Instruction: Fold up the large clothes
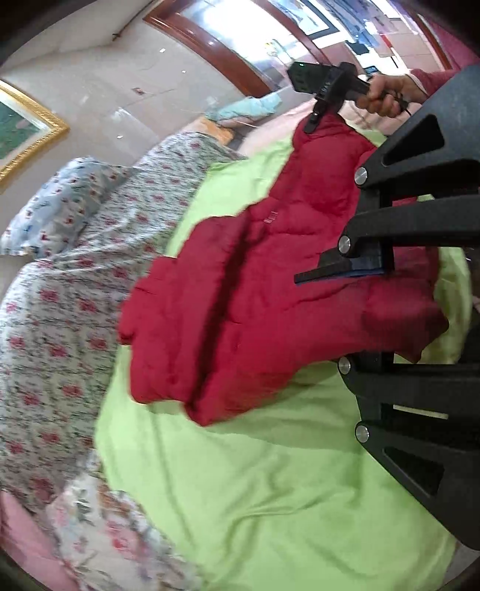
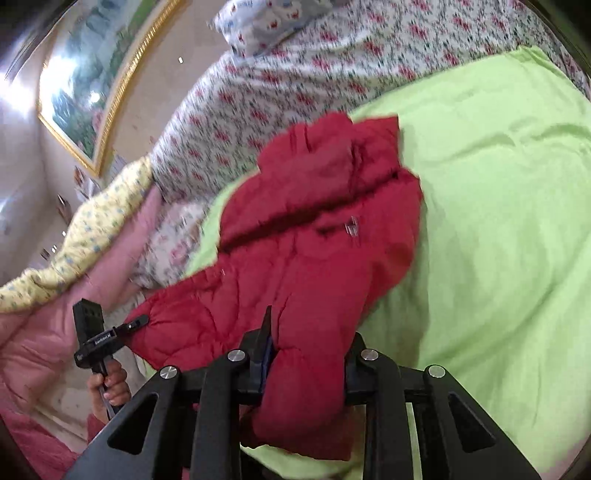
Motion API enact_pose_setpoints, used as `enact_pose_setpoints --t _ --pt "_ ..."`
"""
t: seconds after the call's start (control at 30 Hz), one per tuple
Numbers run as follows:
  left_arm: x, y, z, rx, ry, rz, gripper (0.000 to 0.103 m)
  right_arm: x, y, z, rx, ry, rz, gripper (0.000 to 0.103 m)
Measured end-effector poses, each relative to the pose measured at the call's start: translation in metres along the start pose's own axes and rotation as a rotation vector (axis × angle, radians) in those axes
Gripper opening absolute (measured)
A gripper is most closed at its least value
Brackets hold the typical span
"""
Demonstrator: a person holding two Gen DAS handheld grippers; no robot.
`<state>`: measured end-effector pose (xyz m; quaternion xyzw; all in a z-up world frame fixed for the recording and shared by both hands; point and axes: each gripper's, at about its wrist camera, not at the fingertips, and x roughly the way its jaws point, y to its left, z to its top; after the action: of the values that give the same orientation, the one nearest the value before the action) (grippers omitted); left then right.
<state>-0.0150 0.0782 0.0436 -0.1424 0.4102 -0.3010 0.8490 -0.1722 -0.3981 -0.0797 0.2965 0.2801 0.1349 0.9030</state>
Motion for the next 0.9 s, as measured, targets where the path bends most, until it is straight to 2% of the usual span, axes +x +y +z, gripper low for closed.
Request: enact_pose_setpoints --t 0.13,0.4,0.67,0.9 --pt "0.004 -0.003 0.028 -0.012 -0.057 0.008 0.018 0.0 -0.002 0.026 0.015 -0.073 0.039 0.025" --pt "0.021 0.003 0.077 -0.045 -0.147 0.046 0.018 0.007 -0.002 0.081 0.001 -0.168 0.036 0.025" --pt "0.06 0.003 0.123 -0.028 -0.174 0.109 0.018 0.038 -0.005 0.127 -0.017 -0.201 -0.04 0.024" --pt "0.098 0.017 0.158 -0.067 -0.177 0.148 0.018 0.076 -0.008 0.164 -0.045 -0.239 -0.118 0.024"
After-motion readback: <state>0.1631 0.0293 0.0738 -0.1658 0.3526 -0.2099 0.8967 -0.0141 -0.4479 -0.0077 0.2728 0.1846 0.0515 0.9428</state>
